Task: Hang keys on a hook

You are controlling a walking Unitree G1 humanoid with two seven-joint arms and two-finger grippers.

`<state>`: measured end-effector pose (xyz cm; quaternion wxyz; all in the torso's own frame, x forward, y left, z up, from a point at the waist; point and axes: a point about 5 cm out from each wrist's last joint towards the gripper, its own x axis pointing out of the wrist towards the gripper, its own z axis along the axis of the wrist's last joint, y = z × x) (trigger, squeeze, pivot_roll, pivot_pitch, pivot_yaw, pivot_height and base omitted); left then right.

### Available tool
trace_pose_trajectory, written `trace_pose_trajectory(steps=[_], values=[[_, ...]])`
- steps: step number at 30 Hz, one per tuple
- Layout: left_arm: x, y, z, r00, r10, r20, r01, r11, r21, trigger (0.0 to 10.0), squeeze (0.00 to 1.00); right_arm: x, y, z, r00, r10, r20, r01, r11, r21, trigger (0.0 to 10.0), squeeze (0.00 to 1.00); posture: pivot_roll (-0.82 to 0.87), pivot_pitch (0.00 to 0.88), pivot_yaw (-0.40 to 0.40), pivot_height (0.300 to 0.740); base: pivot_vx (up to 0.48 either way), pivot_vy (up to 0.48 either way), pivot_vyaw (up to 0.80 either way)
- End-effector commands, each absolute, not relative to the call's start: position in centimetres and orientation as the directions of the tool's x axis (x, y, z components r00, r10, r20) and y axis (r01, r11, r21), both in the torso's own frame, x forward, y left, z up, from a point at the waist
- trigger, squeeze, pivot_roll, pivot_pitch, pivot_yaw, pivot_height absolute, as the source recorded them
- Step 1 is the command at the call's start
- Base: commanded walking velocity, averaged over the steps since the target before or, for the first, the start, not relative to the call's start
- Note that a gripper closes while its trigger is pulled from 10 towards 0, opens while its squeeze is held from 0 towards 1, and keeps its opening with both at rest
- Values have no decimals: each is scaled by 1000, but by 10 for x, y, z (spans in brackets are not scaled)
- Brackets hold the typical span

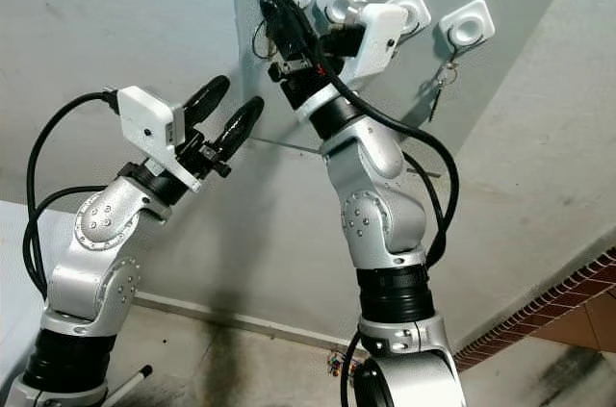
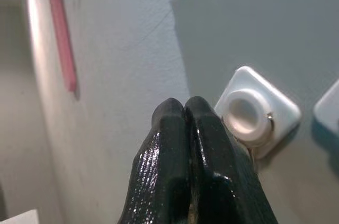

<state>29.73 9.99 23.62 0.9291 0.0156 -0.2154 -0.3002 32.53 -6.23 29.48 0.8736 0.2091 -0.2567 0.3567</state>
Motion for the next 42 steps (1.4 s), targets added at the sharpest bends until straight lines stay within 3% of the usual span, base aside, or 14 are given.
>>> trace_pose_trajectory(steps=[1,13,19,34,38,42], values=[[295,98,243,712,-566,415,547,818,177,10000,0,322,-62,301,590,530,610,-753,633,178,10000,0,15,55,-85,740,0,0,0],[295,98,243,715,-562,417,543,821,176,10000,0,325,-62,304,580,529,619,-771,602,208,10000,0,18,59,-89,740,0,0,0],[295,98,243,715,-560,418,542,822,175,10000,0,333,-70,307,630,455,629,-714,658,240,10000,0,18,59,-89,740,0,0,0],[294,100,243,721,-553,417,534,827,175,10000,0,333,-90,290,673,445,590,-676,694,248,10000,0,19,68,-89,740,0,0,0],[295,100,243,722,-554,416,534,827,175,10000,0,332,-91,287,672,458,582,-681,691,243,10000,0,14,70,-85,740,0,0,0],[295,100,243,720,-557,414,537,825,175,10000,0,325,-85,287,621,520,587,-743,630,227,10000,0,13,73,-82,740,0,0,0]])
